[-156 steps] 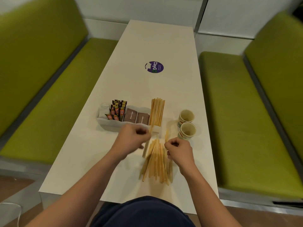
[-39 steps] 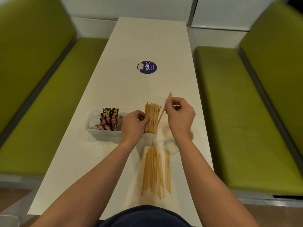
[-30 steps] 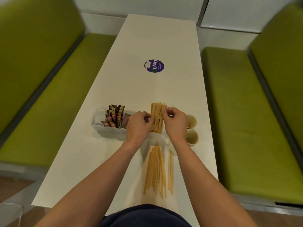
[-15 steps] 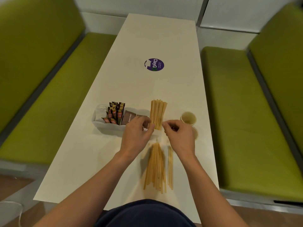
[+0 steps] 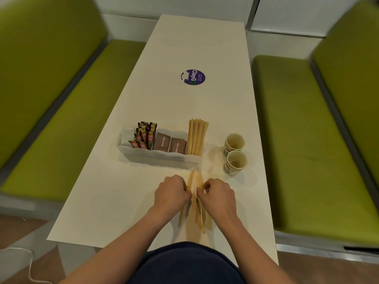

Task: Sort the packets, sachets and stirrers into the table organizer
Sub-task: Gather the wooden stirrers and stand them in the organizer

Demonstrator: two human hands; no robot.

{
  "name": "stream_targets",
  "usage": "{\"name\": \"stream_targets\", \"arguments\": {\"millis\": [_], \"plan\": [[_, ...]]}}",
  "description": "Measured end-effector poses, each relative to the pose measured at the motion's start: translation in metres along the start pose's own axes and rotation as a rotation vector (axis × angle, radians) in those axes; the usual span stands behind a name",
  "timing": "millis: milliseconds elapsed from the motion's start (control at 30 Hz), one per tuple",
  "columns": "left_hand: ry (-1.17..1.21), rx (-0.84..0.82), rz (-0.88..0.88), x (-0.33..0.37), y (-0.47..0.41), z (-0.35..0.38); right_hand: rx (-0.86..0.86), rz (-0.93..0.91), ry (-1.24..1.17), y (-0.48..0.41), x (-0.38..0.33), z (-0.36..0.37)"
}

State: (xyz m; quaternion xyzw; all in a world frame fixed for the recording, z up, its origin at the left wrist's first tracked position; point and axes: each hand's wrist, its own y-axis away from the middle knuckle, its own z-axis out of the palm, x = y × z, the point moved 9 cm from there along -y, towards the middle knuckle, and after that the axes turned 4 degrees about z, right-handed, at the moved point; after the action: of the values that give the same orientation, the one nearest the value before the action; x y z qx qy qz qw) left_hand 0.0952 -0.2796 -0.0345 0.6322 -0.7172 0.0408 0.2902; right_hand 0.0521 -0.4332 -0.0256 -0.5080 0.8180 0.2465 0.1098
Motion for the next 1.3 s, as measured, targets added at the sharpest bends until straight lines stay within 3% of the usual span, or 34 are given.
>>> {"name": "stream_targets", "arguments": {"millis": [200, 633, 867, 933, 1133, 1300], "plan": [[0.162, -0.024, -0.047, -0.012, -0.011, -0.004, -0.037, 0.096, -0.114, -0.007, 0.005, 0.001], [0.228, -0.139, -0.093, -0.023, -0.006, 0.0, -0.096, 0.146, -0.256, -0.003, 0.018, -0.003], [0.353, -0.143, 0.015, -0.003, 0.006, -0.036, -0.087, 0.155, -0.249, -0.004, 0.018, -0.001], [0.419, -0.081, 0.105, 0.015, 0.002, -0.064, -0.087, 0.15, -0.256, -0.004, 0.018, 0.0], [0.576, 0.323, 0.279, 0.056, -0.031, -0.154, -0.095, 0.123, -0.338, -0.001, 0.018, -0.002], [0.588, 0.362, 0.277, 0.063, -0.066, -0.151, -0.063, 0.096, -0.472, 0.004, 0.02, -0.015]]}}
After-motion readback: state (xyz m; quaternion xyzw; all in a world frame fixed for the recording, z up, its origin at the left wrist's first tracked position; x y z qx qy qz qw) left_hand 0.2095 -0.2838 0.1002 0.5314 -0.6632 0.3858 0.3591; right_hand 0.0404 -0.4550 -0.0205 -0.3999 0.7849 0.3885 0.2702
